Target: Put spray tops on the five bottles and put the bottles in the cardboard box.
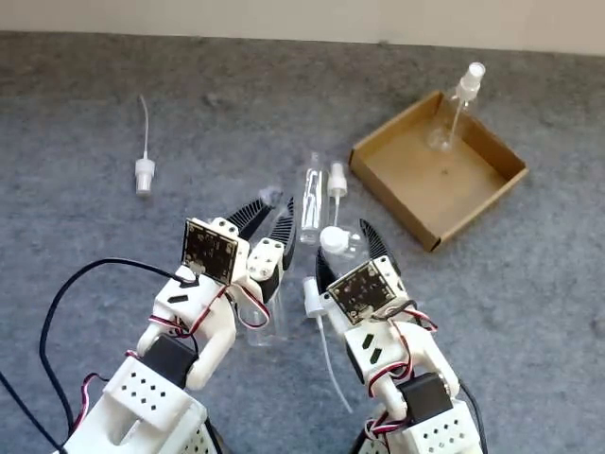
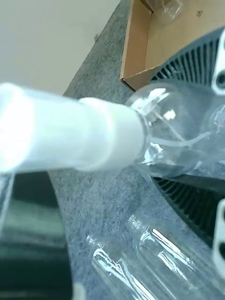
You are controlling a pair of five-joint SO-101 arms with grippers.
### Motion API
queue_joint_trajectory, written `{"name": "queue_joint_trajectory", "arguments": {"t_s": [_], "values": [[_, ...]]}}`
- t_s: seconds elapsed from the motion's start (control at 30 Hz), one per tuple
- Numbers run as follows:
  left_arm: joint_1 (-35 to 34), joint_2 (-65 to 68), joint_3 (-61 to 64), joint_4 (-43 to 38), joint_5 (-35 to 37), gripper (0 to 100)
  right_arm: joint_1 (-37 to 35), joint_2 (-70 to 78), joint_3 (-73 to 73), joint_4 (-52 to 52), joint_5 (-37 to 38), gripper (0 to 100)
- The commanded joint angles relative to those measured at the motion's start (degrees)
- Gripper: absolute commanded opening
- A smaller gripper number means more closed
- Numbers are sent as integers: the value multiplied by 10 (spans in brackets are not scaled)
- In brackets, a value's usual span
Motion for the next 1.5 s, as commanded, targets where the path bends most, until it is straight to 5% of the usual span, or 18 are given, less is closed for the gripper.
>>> {"name": "queue_joint_trajectory", "arguments": {"t_s": [0.0, 0.3, 0.6, 1.47], "values": [[-6, -11, -2, -13, -2, 7, 0, -6, 63, -9, 7, 199], [-6, -11, -1, -13, -2, 7, -1, -7, 63, -13, -5, 199], [-6, -11, 0, -13, -2, 7, -1, -7, 63, -15, -265, 199], [-6, -11, 1, -11, -1, 7, 21, -1, 63, -45, -243, 201]]}}
